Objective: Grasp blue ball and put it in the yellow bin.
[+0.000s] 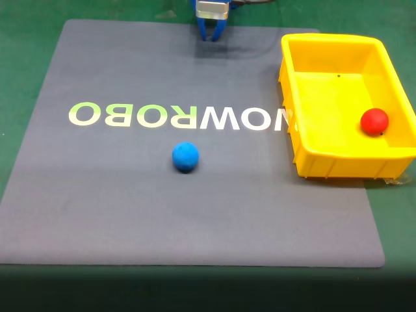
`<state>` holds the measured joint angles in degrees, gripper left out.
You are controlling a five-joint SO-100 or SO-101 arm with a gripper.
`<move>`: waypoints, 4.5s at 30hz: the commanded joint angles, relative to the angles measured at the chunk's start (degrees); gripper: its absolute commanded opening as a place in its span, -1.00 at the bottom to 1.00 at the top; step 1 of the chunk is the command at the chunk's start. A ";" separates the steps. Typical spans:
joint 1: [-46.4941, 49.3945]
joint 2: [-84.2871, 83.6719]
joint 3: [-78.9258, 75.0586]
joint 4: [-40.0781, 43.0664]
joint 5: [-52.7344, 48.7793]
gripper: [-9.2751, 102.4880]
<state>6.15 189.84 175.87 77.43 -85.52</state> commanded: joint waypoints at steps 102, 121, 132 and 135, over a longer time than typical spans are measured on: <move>4.39 -146.78 -130.61 -34.63 -9.93 -0.16; 3.43 -151.17 -135.44 -34.28 -7.73 -0.74; 3.34 -150.12 -135.18 -33.93 -8.09 -0.83; 2.90 -148.36 -135.18 -33.93 -8.17 -0.83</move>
<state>9.49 37.79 43.42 43.24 -94.13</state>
